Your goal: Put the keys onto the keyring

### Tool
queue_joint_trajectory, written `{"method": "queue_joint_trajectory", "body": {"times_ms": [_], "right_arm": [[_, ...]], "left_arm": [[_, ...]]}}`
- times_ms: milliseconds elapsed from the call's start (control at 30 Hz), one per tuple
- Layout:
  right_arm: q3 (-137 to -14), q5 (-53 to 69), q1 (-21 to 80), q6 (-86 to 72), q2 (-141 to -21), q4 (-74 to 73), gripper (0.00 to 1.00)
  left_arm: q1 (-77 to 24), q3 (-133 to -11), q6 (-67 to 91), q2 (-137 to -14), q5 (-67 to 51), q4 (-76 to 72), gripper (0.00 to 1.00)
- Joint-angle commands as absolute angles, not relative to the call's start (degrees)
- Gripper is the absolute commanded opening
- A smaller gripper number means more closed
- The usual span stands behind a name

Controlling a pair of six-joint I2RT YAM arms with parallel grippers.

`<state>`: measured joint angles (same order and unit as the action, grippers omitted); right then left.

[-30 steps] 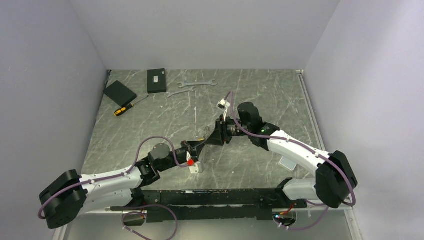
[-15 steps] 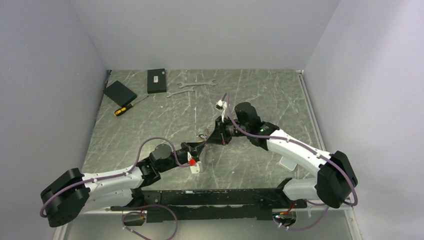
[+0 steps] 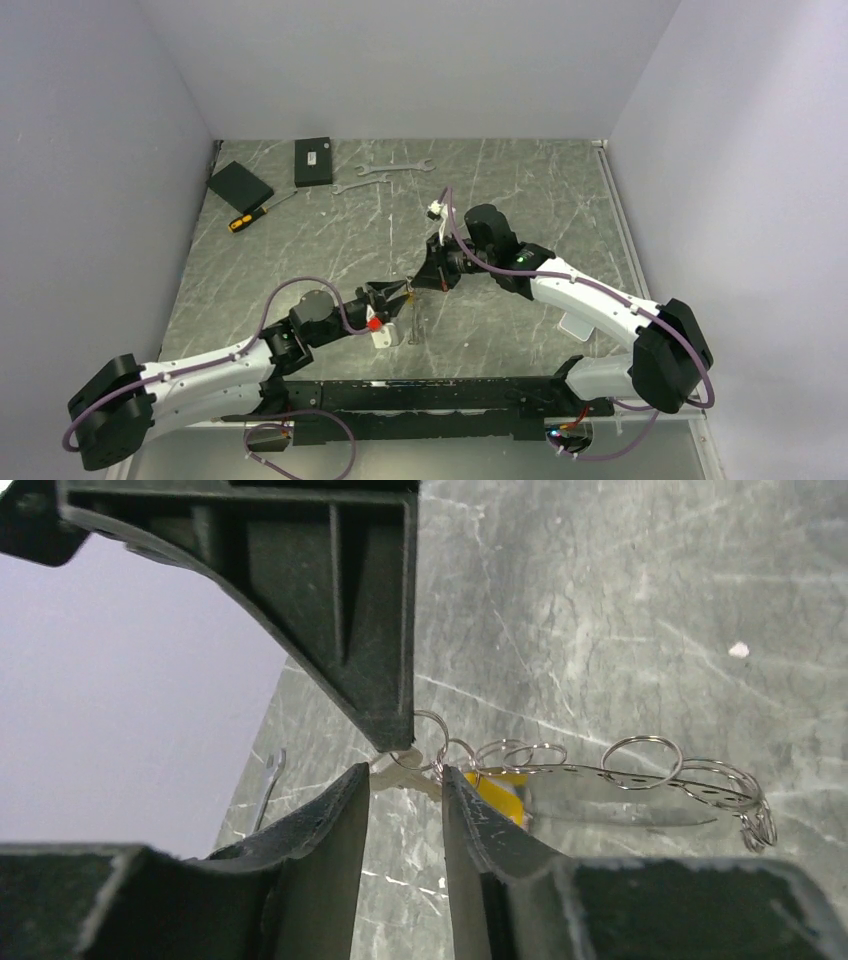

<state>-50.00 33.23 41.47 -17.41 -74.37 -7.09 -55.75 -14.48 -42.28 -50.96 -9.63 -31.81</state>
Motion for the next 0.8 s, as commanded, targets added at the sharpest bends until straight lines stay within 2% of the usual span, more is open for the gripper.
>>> {"method": "queue_joint_trajectory", "body": {"times_ms": [0, 167, 667, 767], "right_arm": [[-54.3, 32.9, 41.8, -16.2, -73.8, -4.5, 0.00], [-54.4, 32.4, 41.9, -16.8, -72.9, -3.6, 0.00], [-52.3, 34.7, 41.9, -17.6, -71.3, -0.3, 0.00], [-51.9, 34.6, 41.9, -17.7, -71.2, -0.3, 0.00]], "left_arm": [[-56.1, -16.3, -37.9, -46.4, -10.0, -29.9, 0.36], [-56.1, -16.5, -36.4, -45.6, -9.3, -27.2, 0.26], [-56.1, -16.5, -31.5, -57.3, -4.4, -42.9, 0.20], [-56.1, -16.2, -30.9, -57.6, -2.8, -44.7, 0.23]]}}
